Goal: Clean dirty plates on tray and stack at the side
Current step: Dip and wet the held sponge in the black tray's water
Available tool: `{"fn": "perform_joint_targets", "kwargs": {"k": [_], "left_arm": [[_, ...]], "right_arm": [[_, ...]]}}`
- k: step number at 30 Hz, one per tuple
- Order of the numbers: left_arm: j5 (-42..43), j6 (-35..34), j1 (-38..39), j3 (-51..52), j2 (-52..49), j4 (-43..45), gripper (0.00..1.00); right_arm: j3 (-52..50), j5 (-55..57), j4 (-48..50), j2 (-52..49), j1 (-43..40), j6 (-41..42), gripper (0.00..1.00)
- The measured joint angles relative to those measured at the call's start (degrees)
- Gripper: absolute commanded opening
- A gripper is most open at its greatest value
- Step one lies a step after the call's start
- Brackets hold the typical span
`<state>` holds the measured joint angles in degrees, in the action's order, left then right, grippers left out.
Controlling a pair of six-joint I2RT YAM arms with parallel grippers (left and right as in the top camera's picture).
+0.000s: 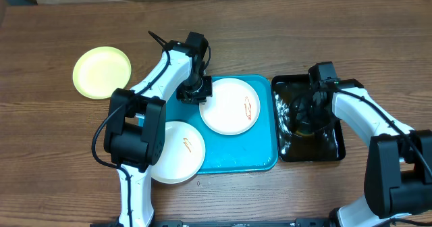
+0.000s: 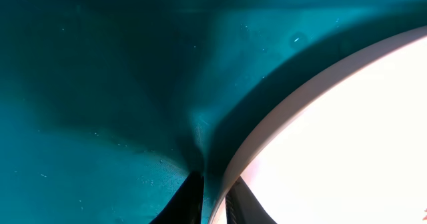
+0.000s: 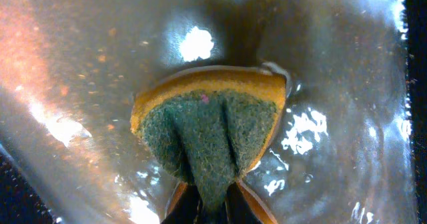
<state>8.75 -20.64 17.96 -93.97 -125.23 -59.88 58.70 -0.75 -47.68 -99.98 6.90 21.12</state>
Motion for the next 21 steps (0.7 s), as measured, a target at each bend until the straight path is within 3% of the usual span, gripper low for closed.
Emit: {"fn": "perform_joint_targets", "kwargs": {"k": [21], "left_arm": [[0.0, 0.22, 0.0, -0.02, 0.0, -0.9, 0.25]], "right_arm": [[2.08, -1.79, -1.75, 0.0, 0.0, -5.75, 0.04]]}}
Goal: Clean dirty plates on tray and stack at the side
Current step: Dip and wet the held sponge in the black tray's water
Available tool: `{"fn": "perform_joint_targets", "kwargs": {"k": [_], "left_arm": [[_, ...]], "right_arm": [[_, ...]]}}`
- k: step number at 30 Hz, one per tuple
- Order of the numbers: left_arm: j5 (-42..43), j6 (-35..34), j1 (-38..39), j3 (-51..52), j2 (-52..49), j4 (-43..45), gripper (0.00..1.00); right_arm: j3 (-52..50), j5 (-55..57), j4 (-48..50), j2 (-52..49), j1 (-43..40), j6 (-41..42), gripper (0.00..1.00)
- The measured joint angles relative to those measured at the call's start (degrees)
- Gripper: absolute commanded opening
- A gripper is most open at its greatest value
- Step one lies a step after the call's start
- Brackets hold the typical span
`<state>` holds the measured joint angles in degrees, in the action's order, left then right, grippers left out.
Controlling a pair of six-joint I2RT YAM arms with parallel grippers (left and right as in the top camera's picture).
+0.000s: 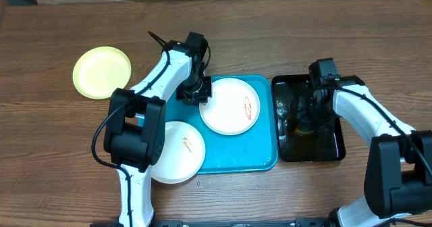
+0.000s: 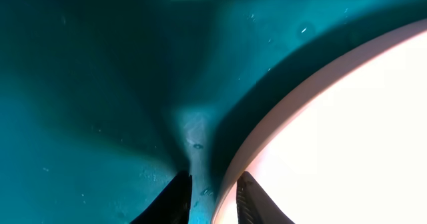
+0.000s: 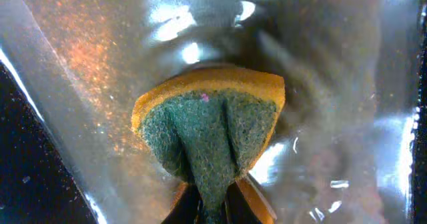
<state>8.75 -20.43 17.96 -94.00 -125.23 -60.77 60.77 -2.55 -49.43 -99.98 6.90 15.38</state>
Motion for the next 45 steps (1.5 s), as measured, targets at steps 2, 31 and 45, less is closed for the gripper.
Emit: {"fn": "perform_joint_targets", "kwargs": {"k": [2, 31, 45], "left_arm": [[0.0, 0.02, 0.0, 0.0, 0.0, -0.59, 0.26], [-1.33, 2.6, 3.08, -2.54, 0.0, -5.31, 0.06], [-3.69, 2.64, 3.45, -2.47, 0.0, -6.75, 0.09]], "right_arm": [[0.0, 0.0, -0.02, 0.0, 0.0, -0.07, 0.04], [0.0, -0.02, -0.61, 0.0, 0.0, -0.26, 0.04], [0.0, -0.02, -0.63, 0.0, 0.0, -0.39, 0.04]]}}
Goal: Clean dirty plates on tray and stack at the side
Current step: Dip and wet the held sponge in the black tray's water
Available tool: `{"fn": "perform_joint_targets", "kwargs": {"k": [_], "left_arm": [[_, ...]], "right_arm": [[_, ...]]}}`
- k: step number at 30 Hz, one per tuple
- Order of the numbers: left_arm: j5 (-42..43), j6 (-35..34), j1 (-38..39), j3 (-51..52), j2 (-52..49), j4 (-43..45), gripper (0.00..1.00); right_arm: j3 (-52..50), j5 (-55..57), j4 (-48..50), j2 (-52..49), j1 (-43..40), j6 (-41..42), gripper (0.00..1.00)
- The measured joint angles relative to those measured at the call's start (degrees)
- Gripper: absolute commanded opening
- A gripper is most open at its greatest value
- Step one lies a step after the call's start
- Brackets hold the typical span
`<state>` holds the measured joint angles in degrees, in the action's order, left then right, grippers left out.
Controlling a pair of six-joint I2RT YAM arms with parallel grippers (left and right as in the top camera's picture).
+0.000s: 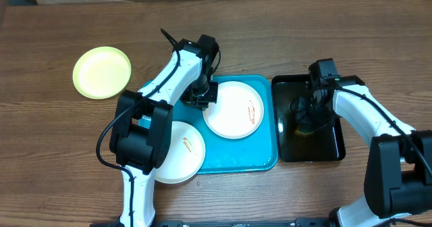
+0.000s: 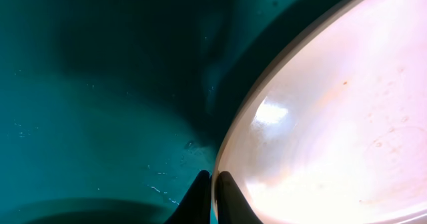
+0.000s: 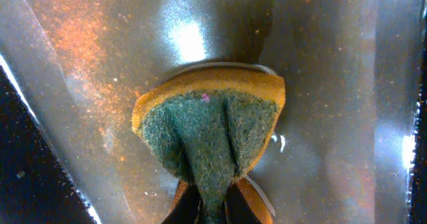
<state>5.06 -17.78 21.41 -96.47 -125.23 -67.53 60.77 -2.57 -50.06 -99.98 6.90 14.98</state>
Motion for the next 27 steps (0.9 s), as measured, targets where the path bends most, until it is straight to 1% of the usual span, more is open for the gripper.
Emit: {"fn": "perform_joint_targets", "kwargs": {"k": [5, 9, 15, 17, 20, 24, 27], "left_arm": [[-0.46, -0.02, 0.0, 0.0, 0.0, 0.0, 0.09], [-0.66, -0.02, 0.0, 0.0, 0.0, 0.02, 0.14], [-0.85, 0.0, 0.0, 0.0, 0.0, 0.02, 0.14], [-0.85, 0.0, 0.0, 0.0, 0.0, 0.02, 0.17], [-0.85, 0.0, 0.0, 0.09, 0.0, 0.09, 0.18], [-0.87, 0.0, 0.0, 0.92, 0.0, 0.87, 0.18], [-0.85, 0.0, 0.0, 2.12, 0.0, 1.66, 0.12]], "right_arm": [[0.0, 0.0, -0.02, 0.0, 0.0, 0.0, 0.04], [0.0, 0.0, 0.02, 0.0, 0.0, 0.0, 0.04], [0.0, 0.0, -0.09, 0.0, 0.0, 0.02, 0.04], [0.0, 0.0, -0.11, 0.0, 0.0, 0.0, 0.04], [0.0, 0.0, -0.13, 0.0, 0.0, 0.0, 0.04], [0.0, 0.0, -0.42, 0.0, 0.0, 0.02, 0.04], [0.0, 0.0, -0.5, 0.0, 0.0, -0.02, 0.04]]}}
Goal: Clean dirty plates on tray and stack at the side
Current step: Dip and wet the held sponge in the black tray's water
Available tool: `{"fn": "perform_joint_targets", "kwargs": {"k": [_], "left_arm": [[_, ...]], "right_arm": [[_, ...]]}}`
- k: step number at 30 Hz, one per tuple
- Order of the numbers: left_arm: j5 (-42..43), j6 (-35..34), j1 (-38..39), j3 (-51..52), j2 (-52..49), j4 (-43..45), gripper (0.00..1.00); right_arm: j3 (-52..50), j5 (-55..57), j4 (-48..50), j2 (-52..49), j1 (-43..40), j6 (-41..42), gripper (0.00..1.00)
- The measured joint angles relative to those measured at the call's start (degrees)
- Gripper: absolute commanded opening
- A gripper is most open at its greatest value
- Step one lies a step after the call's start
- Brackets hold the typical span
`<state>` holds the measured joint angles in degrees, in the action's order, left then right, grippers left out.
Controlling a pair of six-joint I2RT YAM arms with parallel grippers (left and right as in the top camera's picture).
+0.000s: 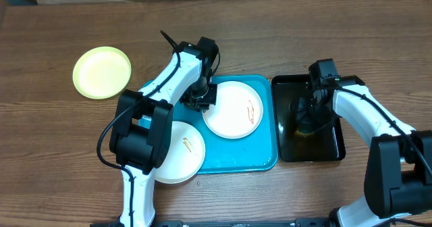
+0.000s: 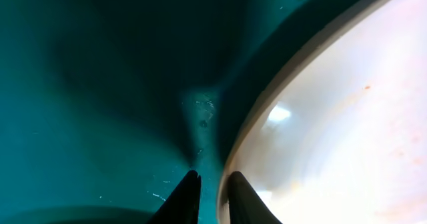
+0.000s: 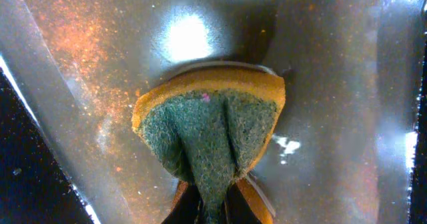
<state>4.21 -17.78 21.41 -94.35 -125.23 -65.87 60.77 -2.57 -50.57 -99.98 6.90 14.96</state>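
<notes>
A white plate (image 1: 233,112) with an orange smear lies on the blue tray (image 1: 250,156). My left gripper (image 1: 202,98) is at the plate's left rim. In the left wrist view, the left gripper (image 2: 213,192) has its jaws a little apart, one finger over the tray and the other over the plate rim (image 2: 250,127). A second smeared white plate (image 1: 177,151) overlaps the tray's front left corner. My right gripper (image 3: 212,207) is shut on a yellow-and-green sponge (image 3: 207,124) and holds it in the water of the black basin (image 1: 335,146).
A clean yellow-green plate (image 1: 102,72) lies on the wooden table at the far left. The basin stands right against the tray's right edge. Both arm bases are at the table's front edge.
The left jaws were nearly closed on the plate rim; they now stand a little wider astride it. The plate has barely shifted. The right gripper still holds the sponge in the basin.
First the left jaws were narrow at the plate's left rim, then wider. By 0.9 s ago the left arm and the plate had shifted slightly right, with the jaws pinched on the rim; now they are parted again. The sponge stayed in the basin water throughout.
</notes>
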Motion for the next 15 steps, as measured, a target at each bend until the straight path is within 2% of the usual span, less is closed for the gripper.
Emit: {"fn": "perform_joint_targets", "kwargs": {"k": [3, 15], "left_arm": [[0.04, 0.02, 0.0, 0.9, 0.0, 0.74, 0.04], [0.35, 0.17, -0.04, 0.9, 0.57, 0.79, 0.04]], "right_arm": [[0.0, 0.0, 0.02, 0.0, 0.0, 0.04, 0.04], [4.09, 1.99, -4.92, 0.0, 0.0, 0.02, 0.04]]}}
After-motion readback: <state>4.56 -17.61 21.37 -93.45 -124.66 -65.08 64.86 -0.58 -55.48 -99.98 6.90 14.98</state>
